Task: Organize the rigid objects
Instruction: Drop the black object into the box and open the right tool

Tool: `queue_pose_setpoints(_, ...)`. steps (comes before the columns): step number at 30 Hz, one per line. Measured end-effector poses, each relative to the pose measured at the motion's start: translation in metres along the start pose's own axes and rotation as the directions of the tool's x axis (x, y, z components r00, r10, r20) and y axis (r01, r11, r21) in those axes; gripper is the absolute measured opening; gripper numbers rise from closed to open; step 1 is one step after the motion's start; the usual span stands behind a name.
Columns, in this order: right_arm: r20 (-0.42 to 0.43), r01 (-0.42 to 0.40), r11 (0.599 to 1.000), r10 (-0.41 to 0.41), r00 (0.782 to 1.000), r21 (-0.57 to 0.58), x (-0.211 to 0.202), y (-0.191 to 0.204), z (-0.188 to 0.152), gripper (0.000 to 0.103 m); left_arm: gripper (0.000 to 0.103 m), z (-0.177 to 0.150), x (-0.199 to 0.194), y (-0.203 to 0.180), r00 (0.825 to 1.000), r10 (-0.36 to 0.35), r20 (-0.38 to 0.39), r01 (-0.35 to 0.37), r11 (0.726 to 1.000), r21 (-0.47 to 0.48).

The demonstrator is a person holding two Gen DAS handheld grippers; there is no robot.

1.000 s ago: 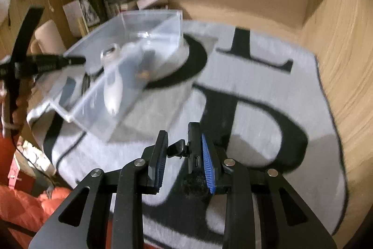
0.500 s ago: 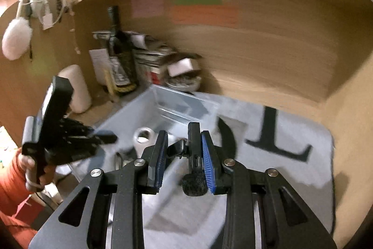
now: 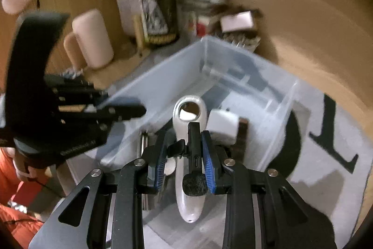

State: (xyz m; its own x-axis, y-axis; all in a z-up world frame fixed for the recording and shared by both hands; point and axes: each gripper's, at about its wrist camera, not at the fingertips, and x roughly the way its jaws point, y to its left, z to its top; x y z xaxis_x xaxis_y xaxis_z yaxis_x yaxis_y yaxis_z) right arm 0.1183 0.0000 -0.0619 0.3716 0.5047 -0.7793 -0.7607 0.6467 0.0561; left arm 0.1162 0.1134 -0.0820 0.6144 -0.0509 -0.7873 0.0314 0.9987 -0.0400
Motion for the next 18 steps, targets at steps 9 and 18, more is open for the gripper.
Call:
queue_pose_setpoints(9,-0.032,-0.005,1.0,0.005,0.999,0.003,0.005,0.002,-0.003,0.029,0.009,0.0,-0.002,0.0,1.0,-0.005,-0.005,0.005,1.0,-0.006)
queue_pose_setpoints(18,0.043,0.007,1.0,-0.008,0.999,0.026,-0.016,-0.003,0.0,0.041,0.01,0.003,-0.014,-0.003,1.0,0.014,0.012,-0.014,1.0,-0.005)
